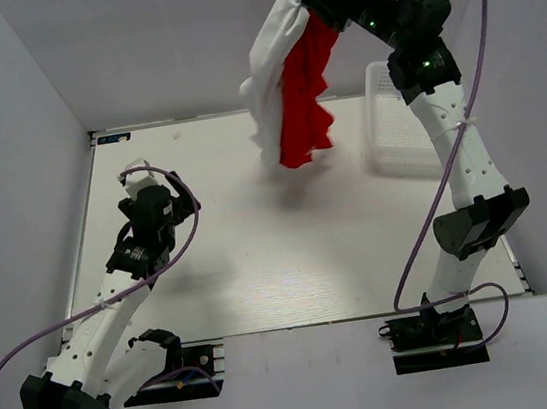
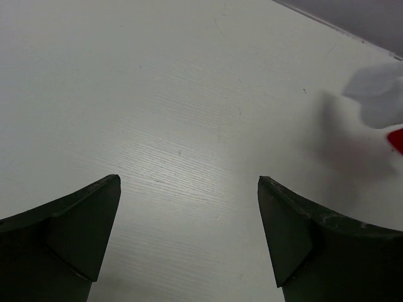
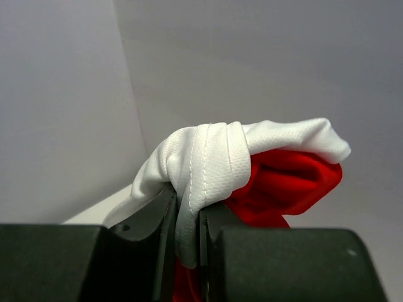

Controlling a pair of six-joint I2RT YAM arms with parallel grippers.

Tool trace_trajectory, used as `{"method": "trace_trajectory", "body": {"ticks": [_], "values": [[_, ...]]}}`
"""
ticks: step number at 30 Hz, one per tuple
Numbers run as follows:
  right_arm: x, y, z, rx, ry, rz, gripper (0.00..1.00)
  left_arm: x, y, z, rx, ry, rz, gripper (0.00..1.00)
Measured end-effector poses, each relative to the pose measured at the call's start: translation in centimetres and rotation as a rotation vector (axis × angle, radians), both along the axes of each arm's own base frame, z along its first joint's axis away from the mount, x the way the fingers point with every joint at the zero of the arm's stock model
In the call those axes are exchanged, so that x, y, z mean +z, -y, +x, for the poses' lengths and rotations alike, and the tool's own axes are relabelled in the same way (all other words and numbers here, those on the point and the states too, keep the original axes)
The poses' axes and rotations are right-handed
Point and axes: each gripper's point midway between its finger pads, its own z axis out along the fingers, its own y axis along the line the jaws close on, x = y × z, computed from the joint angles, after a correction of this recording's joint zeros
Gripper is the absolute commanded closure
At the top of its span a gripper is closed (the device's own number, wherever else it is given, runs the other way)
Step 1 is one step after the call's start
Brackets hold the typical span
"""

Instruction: Fold and stack the t-shirts

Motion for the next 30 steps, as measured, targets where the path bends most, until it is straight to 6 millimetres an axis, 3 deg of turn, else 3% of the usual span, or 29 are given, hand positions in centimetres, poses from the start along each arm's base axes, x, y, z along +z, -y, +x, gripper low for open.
{"method": "trace_trajectory", "body": {"ticks": [2,4,9,11,12,13,14,18,21,26,30], "values": [[-1.9,-1.3,0.3,-0.011,-0.014,-0.036,1.00,0.1,-0.1,-0.1,0.005,0.001,-0.003,0.00],[-5.3,-2.3,1.1,-0.037,-0.058,-0.088,1.00,0.1,-0.2,-0.2,0.009,0.000,-0.005,0.00],[-18.2,-5.3,1.3,-0.067,-0.242,-0.284,1.00,-0.1,-0.4,-0.5,0.023,-0.010,-0.009,0.00],[-23.5,-6.7,0.4,-0.053,-0.323,-0.375,0.77,-0.1,-0.5,-0.6,0.027,-0.011,-0.010,0.00],[-25.7,-7.4,-0.3,-0.040,-0.358,-0.416,0.60,-0.1,-0.5,-0.7,0.030,-0.011,-0.012,0.00],[-27.8,-8.2,-1.0,-0.025,-0.392,-0.461,0.18,-0.1,-0.6,-0.8,0.032,-0.012,-0.013,0.00],[-29.3,-9.2,-1.8,-0.006,-0.412,-0.499,0.10,-0.1,-0.6,-0.8,0.035,-0.011,-0.015,0.00],[-33.8,-12.9,-3.5,0.018,-0.430,-0.624,0.10,-0.1,-0.8,-0.9,0.045,-0.012,-0.019,0.00],[-36.8,-13.5,-4.5,-0.005,-0.465,-0.691,0.10,-0.1,-0.8,-0.9,0.049,-0.010,-0.021,0.00],[-41.6,-9.6,-5.0,-0.116,-0.547,-0.763,0.10,-0.2,-0.9,-0.8,0.055,-0.015,-0.019,0.00],[-42.7,-6.7,-5.0,-0.212,-0.594,-0.766,0.10,-0.7,-0.8,-0.7,0.056,-0.032,-0.011,0.00]]}}
